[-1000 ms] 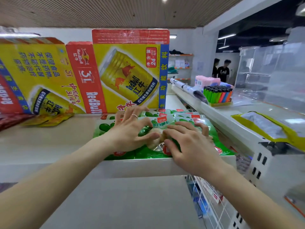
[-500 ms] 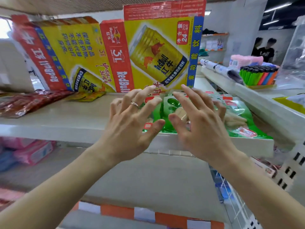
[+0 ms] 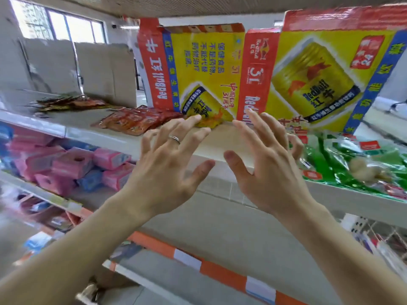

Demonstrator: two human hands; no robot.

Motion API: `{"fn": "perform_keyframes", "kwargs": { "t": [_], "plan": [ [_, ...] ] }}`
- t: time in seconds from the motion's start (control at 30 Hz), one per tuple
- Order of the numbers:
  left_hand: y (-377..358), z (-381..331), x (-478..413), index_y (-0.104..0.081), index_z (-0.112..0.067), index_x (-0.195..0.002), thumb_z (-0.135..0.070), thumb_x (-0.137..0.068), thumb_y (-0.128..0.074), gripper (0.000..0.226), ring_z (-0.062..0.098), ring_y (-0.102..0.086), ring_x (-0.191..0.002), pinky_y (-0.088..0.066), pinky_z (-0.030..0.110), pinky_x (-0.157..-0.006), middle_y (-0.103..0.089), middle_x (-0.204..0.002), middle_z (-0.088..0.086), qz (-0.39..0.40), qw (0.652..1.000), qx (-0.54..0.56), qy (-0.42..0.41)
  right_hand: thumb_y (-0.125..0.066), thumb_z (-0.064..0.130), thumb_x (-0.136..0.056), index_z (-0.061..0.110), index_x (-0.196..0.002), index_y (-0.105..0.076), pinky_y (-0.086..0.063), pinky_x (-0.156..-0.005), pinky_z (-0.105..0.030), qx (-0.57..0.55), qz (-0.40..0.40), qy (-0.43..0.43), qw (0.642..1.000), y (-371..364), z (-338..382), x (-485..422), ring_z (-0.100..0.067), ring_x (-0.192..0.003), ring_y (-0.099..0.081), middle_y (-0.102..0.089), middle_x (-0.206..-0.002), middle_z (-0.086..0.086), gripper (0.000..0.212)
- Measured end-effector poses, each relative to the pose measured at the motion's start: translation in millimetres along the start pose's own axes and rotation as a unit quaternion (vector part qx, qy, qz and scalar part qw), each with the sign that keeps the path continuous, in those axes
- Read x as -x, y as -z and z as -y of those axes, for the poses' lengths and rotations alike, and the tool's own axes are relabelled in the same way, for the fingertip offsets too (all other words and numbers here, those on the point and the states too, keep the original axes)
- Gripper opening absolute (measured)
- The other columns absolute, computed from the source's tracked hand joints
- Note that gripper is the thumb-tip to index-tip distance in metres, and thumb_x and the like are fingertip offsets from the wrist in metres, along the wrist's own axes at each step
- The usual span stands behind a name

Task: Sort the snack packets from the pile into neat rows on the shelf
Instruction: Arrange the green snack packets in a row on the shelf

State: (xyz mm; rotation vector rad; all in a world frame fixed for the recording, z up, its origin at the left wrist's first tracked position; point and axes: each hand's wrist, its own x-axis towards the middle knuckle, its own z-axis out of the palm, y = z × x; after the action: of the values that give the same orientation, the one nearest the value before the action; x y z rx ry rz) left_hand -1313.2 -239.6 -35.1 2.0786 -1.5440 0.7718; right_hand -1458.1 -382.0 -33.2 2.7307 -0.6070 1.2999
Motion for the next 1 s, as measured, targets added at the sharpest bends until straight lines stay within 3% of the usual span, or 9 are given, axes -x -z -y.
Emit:
{"fn": "perform_keyframes", "kwargs": {
  "t": [0.2,0.43,0.63,1.0],
  "plan": [
    [32,102,46,-0.038,-0.03,-0.147,-0.06,-0.092,-0.038,0.062,0.018,-0.023,-0.145,-0.021,0.047,-0.113,-0.027,-0.159,-0.008,-0.021,0.997,-0.035,0.061,-0.04,0.056,-0.092,0.025,-0.142,-0.048,-0.021,-0.107,-0.052,-0.037,0.02,0.049,0.998,-64,97,-28,-0.021,-0.147,-0.021,-0.031,-0.158,0.001,0.059],
    [61,209,115,-0.042,-0.031,-0.144,-0.059,-0.091,-0.041,0.061,0.021,-0.025,-0.144,-0.025,0.05,-0.113,-0.028,-0.159,-0.007,-0.004,0.99,-0.063,0.124,-0.044,0.052,-0.093,0.027,-0.143,-0.045,-0.009,-0.107,-0.035,-0.087,0.061,0.081,0.991,-141,211,-48,-0.019,-0.148,-0.016,-0.027,-0.159,0.004,0.055],
    [91,276,146,-0.039,-0.033,-0.146,-0.06,-0.09,-0.037,0.063,0.018,-0.023,-0.146,-0.019,0.044,-0.114,-0.024,-0.16,-0.01,0.006,0.983,-0.103,0.154,-0.041,0.054,-0.091,0.031,-0.142,-0.042,-0.016,-0.113,-0.058,-0.148,0.091,0.084,0.981,-178,288,-66,-0.019,-0.149,-0.011,-0.023,-0.161,0.006,0.056],
    [81,338,165,-0.041,-0.026,-0.147,-0.058,-0.093,-0.04,0.063,0.02,-0.025,-0.146,-0.021,0.047,-0.113,-0.03,-0.159,-0.007,0.001,0.978,-0.123,0.171,-0.037,0.057,-0.092,0.03,-0.14,-0.047,-0.018,-0.111,-0.056,-0.176,0.095,0.112,0.973,-223,333,-88,-0.016,-0.147,-0.019,-0.031,-0.157,0.007,0.056]
  ]
}}
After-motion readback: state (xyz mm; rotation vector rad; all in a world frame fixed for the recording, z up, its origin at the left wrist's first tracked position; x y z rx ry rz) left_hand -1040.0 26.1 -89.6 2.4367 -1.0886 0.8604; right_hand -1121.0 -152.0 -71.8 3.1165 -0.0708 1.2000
